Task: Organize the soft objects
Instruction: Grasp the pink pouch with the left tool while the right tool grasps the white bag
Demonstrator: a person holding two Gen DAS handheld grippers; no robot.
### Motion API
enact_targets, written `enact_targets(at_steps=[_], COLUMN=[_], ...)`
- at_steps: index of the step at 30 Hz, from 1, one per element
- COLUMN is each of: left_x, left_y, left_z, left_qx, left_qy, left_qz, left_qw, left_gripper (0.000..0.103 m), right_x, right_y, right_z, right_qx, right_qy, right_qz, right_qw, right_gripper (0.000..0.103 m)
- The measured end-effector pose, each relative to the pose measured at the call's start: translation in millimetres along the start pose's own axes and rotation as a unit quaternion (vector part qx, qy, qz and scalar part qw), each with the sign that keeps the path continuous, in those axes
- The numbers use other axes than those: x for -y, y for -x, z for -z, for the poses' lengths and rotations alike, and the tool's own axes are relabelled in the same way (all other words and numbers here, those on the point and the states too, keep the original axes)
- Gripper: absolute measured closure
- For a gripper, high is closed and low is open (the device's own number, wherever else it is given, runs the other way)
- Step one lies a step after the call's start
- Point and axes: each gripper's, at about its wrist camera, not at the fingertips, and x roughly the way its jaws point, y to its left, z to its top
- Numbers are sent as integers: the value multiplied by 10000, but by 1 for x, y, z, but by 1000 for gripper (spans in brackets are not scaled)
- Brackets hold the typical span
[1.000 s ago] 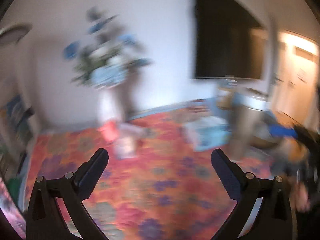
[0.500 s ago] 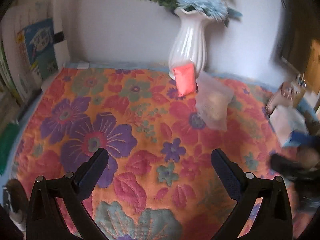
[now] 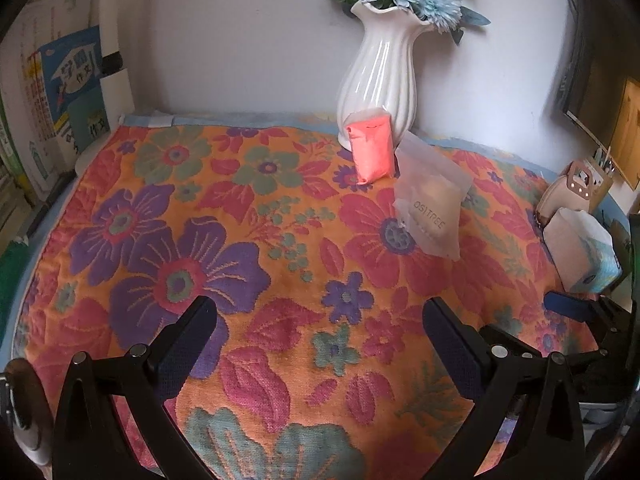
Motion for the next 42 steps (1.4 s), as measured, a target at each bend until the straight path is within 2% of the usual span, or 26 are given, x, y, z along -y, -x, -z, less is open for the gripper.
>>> enact_targets(at_steps=[13,24,31,33,34,36,39,41,42], left_x=[-10,-27,-25,-23,-23,-21,-9,-1,-2], left_y=[-7,-14,-13,-16,-15,-4,6,0,-6], left_z=[-2,-1,-3,-10,-14,-31,-68,-93,-101], left_qx=[-221,-442,-565,-886,-1012,-916,-610,-412,-338], left_qy=[257,731,677,696,733,816,745,646,656], left_qz=[55,179,-50,-165,-89,203,285,464,569], left_qw=[9994,9962,9961,9935,9921,9922,9949,9960,9956], left_gripper=[0,0,2,2,2,2,2,2,6], right_x=[-3,-3,-1,-1,-2,-1,-4,-9,-11], right_y=[1,-1,-1,-1,-3,-6,-2,-1,-2], right_z=[2,1,0,-2,-6,-16,-35,-48,-54], right_qx=[2,-65,-232,-463,-692,-1085,-921,-695,-557], right_qy=[10,32,91,79,112,39,-139,-186,-219], right_qz=[8,4,-65,-95,-89,-144,-894,-991,-1033], right_qw=[10000,10000,9997,9989,9975,9940,9916,9925,9928], right_gripper=[0,0,0,0,0,0,0,0,0])
